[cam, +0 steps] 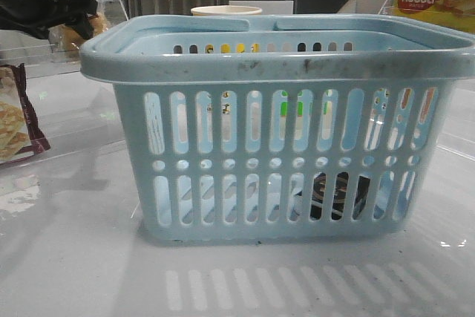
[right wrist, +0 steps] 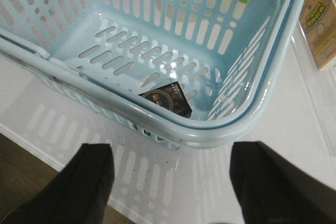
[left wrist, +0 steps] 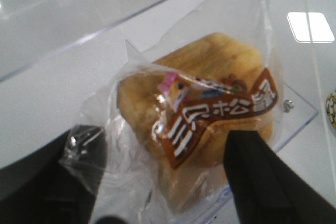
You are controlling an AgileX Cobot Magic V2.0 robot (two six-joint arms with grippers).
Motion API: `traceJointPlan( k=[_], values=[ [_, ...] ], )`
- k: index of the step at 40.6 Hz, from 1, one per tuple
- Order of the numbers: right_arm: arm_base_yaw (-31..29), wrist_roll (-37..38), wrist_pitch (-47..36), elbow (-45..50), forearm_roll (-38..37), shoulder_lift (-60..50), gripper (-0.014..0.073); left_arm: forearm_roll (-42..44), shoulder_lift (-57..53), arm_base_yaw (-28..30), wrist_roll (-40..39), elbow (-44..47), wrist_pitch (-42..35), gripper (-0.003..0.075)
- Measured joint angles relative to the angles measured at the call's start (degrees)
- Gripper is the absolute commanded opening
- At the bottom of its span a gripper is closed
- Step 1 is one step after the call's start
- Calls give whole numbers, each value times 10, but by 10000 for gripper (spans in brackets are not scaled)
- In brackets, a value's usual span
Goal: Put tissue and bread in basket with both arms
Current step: 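Grasp the packaged bread roll with the left gripper and lift it, then carry the bread over the basket and release it inside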
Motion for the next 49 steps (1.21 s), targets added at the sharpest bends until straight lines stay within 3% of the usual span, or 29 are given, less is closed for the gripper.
traceJointPlan(
  k=[11, 31, 40, 49],
  values=[
    [0, 0, 0, 0, 0, 0, 570, 1, 0, -1, 0, -1, -5, 86],
    [0, 0, 0, 0, 0, 0, 570, 3, -119, -3, 0, -1, 90, 95],
    [0, 0, 0, 0, 0, 0, 570, 6, -228, -32, 59, -3, 240, 95],
    [0, 0, 0, 0, 0, 0, 570, 6, -298, -120, 110, -3, 346, 95]
  ],
)
